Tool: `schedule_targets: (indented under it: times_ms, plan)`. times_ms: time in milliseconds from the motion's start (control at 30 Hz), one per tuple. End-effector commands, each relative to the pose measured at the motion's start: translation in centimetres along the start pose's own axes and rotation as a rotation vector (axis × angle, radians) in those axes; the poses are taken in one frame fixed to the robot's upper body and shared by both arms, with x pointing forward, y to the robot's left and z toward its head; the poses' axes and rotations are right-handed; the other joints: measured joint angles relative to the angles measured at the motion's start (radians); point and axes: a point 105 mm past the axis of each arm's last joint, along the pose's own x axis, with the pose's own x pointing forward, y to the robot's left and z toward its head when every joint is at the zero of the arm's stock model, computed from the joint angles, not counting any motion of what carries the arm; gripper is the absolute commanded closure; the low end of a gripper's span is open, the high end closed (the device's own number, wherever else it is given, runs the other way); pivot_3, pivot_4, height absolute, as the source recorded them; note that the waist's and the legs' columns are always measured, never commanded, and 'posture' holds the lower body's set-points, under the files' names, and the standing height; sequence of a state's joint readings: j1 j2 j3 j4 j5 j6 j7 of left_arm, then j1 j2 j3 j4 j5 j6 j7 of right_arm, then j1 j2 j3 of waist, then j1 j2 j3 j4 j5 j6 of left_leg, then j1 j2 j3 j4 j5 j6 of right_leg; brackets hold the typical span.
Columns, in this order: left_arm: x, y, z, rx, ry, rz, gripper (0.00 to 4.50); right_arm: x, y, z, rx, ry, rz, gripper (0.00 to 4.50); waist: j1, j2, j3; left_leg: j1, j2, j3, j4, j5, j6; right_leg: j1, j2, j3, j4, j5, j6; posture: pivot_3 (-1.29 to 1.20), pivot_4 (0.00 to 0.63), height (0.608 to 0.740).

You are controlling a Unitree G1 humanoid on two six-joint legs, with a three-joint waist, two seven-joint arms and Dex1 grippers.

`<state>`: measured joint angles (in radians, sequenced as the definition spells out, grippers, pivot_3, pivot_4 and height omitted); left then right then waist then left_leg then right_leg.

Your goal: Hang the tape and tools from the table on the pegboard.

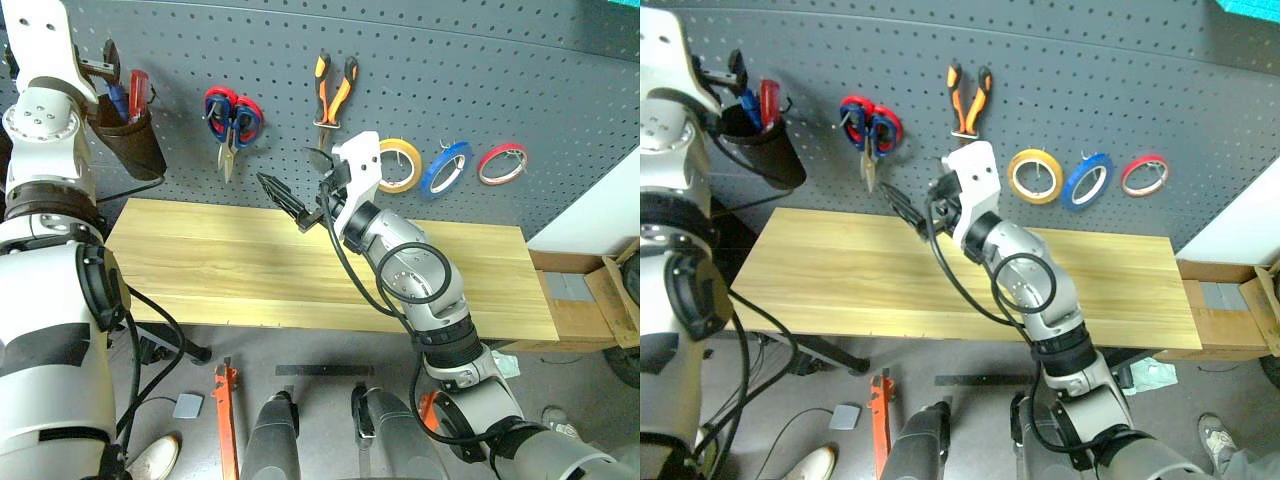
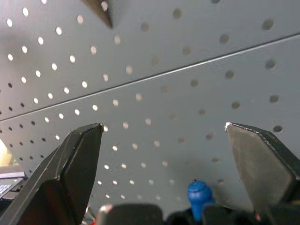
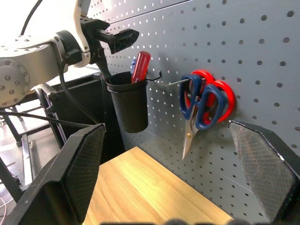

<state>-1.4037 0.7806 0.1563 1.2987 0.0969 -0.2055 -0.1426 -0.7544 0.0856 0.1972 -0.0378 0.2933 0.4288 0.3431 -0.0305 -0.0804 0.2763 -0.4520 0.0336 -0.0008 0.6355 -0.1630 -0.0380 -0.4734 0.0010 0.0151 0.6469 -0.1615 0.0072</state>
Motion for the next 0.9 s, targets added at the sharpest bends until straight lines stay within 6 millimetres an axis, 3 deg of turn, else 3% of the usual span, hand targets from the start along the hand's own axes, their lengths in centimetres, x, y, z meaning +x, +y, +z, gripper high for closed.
schedule_targets:
  times_ms: [33,267,433,567,833,900]
  plan:
    - [0.4,0.7,2.9,0.003,-0.082,0.018,0.01,-0.2,0.0,1.7,-0.029,-0.054,-0.005,0.0,0.0,0.0,0.0,0.0,0.0,0.0,0.0,0.0,0.0,0.0,0.0,0.0,0.0,0.0,0.0,-0.03,0.21,0.74]
    - [0.4,0.7,2.4,0.009,-0.068,0.022,0.01,-0.2,-0.1,1.6,-0.032,-0.051,-0.011,0.0,0.0,0.0,0.0,0.0,0.0,0.0,0.0,0.0,0.0,0.0,0.0,0.0,0.0,0.0,0.0,-0.03,0.211,0.74]
    - [0.4,0.5,5.1,-0.026,-0.192,0.018,0.01,-0.2,0.1,1.4,-0.027,-0.048,-0.007,0.0,0.001,0.0,0.0,0.0,0.0,0.0,0.0,0.0,0.0,0.0,0.0,0.0,0.0,0.0,0.0,-0.02,0.207,0.74]
    - [0.1,0.9,5.9,-0.054,-0.245,0.052,0.01,-0.2,0.4,1.4,-0.025,-0.052,-0.002,0.0,0.001,0.0,0.0,0.0,0.0,0.0,0.0,0.0,0.0,0.0,0.0,0.0,0.0,0.0,0.0,-0.02,0.204,0.74]
    - [-2.6,-0.6,6.7,-0.094,-0.311,0.059,0.01,-0.1,0.5,1.3,-0.02,-0.055,0.011,0.0,0.001,0.0,0.0,0.0,0.001,0.0,0.0,0.0,0.0,0.0,-0.003,0.001,0.001,0.0,0.0,0.0,0.196,0.74]
    - [-3.3,-1.0,6.4,-0.124,-0.286,0.057,0.38,-0.2,0.6,1.4,-0.02,-0.057,0.015,0.0,0.001,0.0,0.0,0.0,0.001,0.0,0.001,0.0,0.0,0.0,-0.003,0.0,0.002,0.0,0.0,0.01,0.191,0.74]
